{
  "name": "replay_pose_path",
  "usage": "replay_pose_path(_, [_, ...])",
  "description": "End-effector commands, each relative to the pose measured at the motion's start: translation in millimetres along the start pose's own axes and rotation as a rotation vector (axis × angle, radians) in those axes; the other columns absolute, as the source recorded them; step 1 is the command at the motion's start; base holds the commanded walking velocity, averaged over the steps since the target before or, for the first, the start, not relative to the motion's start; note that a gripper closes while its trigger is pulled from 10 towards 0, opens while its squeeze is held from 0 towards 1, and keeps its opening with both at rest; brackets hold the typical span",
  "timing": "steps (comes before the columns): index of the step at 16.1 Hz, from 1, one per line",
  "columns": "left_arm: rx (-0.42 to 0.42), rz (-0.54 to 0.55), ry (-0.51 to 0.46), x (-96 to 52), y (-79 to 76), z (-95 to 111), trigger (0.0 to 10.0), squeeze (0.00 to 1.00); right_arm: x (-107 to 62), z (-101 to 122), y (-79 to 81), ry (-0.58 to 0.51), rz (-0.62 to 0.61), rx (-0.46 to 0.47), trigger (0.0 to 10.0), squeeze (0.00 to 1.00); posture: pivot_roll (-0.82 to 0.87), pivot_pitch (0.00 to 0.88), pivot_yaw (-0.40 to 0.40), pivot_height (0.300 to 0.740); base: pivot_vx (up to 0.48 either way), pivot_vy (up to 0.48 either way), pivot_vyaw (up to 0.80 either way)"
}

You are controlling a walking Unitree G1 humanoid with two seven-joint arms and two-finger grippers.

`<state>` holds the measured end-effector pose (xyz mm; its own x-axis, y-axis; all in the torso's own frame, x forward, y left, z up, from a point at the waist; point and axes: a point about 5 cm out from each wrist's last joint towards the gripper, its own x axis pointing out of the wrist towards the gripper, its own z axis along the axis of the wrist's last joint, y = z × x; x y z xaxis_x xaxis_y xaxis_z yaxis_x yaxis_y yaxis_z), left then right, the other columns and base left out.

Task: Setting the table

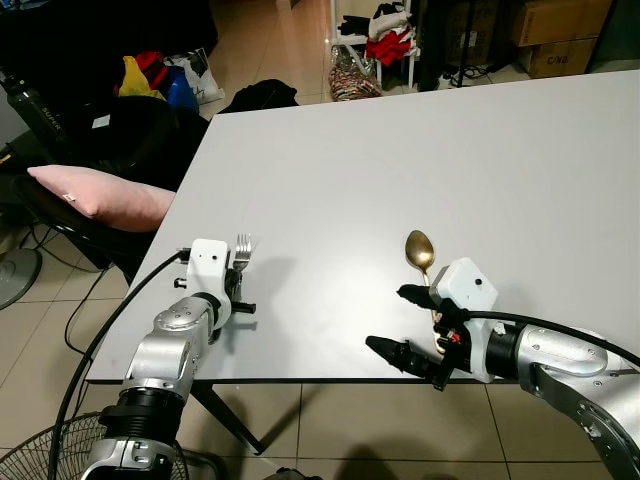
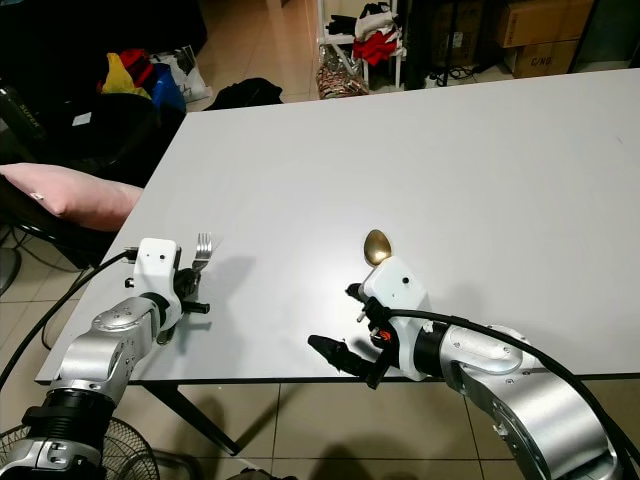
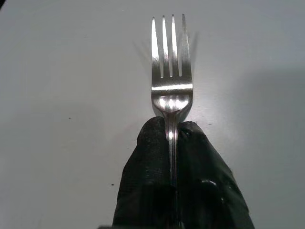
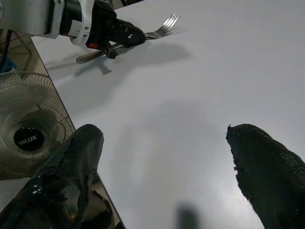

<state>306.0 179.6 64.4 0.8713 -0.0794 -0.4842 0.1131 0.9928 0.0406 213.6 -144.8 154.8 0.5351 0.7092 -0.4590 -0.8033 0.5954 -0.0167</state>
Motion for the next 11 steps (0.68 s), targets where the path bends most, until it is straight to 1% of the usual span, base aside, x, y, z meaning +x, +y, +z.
replay_pose_path(1, [-0.011, 0.024, 0.014, -1.7, 7.1, -4, 10.0, 1.00, 1.2, 4, -0.8, -0.018, -0.002, -0.014, 10.0, 0.00, -0.19, 0.000, 0.175, 0.740, 0.000, 0.000, 0.00])
replay_pose_path(3, [-0.018, 0.010, -0.004, -3.8, 6.5, -1, 10.0, 1.00, 1.6, 4, -0.4, -0.024, -0.004, -0.010, 10.0, 0.00, -0.19, 0.000, 0.176, 0.740, 0.000, 0.000, 0.00])
replay_pose_path(4, [-0.012, 0.031, -0.018, -5.0, 9.0, 3, 10.0, 1.00, 1.6, 4, -0.5, -0.027, -0.006, -0.010, 10.0, 0.00, -0.19, 0.000, 0.176, 0.740, 0.000, 0.000, 0.00])
replay_pose_path(7, [-0.027, 0.107, -0.101, -11.2, 21.5, 27, 10.0, 1.00, 0.5, 7, -2.9, -0.039, -0.021, -0.015, 10.0, 0.00, -0.19, 0.000, 0.172, 0.740, 0.000, 0.000, 0.00])
replay_pose_path(8, [-0.044, 0.106, -0.144, -15.2, 22.9, 37, 10.0, 0.85, -0.2, 8, -3.1, -0.050, -0.021, -0.010, 10.0, 0.00, -0.19, 0.000, 0.171, 0.740, 0.000, 0.000, 0.00])
replay_pose_path(9, [-0.041, 0.084, -0.215, -23.3, 20.8, 51, 10.0, 0.00, -1.0, 11, -3.0, -0.074, -0.021, 0.007, 10.0, 0.00, -0.19, 0.000, 0.171, 0.740, 0.000, 0.000, 0.00])
replay_pose_path(10, [-0.009, 0.043, -0.311, -36.4, 14.7, 66, 10.0, 0.00, -1.0, 12, -2.6, -0.097, -0.028, 0.031, 10.0, 0.00, -0.18, 0.000, 0.171, 0.740, 0.000, 0.000, 0.00])
replay_pose_path(11, [-0.022, -0.005, -0.377, -48.7, 7.3, 73, 10.0, 0.00, -0.6, 12, -1.5, -0.111, -0.033, 0.053, 10.0, 0.00, -0.17, 0.000, 0.168, 0.740, 0.000, 0.000, 0.00])
